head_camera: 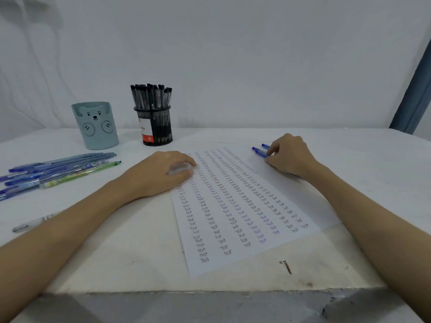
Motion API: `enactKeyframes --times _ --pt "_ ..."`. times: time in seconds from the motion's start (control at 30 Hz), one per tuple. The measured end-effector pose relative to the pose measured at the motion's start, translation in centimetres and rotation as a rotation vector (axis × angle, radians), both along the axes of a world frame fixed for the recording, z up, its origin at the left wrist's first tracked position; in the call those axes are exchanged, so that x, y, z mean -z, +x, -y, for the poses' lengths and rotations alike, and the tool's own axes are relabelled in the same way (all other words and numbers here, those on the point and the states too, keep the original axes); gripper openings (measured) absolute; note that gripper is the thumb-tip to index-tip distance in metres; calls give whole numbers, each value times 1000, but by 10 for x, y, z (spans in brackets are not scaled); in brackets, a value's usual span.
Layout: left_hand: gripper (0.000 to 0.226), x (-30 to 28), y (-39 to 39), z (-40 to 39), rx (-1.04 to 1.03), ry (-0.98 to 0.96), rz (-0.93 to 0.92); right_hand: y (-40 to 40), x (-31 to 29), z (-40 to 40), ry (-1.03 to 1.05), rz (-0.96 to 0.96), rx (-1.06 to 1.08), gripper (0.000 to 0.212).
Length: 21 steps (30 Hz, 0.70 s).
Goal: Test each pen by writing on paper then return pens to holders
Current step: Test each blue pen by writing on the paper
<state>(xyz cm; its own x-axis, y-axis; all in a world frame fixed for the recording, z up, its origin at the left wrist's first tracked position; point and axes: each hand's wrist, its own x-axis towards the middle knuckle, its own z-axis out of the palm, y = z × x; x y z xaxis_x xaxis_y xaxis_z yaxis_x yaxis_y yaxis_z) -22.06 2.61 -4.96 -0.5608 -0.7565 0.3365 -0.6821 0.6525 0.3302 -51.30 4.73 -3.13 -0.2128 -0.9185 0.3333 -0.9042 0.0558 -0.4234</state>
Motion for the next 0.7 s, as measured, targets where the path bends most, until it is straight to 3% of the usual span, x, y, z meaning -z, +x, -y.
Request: enactKeyframes --times 0.13,0.27,0.53,0.7 --pt "20 -9 15 -8 -61 -25 -29 10 -8 -5 -62 -62 -8 20" --pt "17 -21 56 -27 -190 -44 -111 49 -27 -15 -115 -62 -173 14" --pt "25 -9 162 -90 -452 -49 -166 202 -22 -45 21 74 -793 19" --pt "24 6 181 -106 -486 -38 -137 254 1 -57 40 -119 -886 18"
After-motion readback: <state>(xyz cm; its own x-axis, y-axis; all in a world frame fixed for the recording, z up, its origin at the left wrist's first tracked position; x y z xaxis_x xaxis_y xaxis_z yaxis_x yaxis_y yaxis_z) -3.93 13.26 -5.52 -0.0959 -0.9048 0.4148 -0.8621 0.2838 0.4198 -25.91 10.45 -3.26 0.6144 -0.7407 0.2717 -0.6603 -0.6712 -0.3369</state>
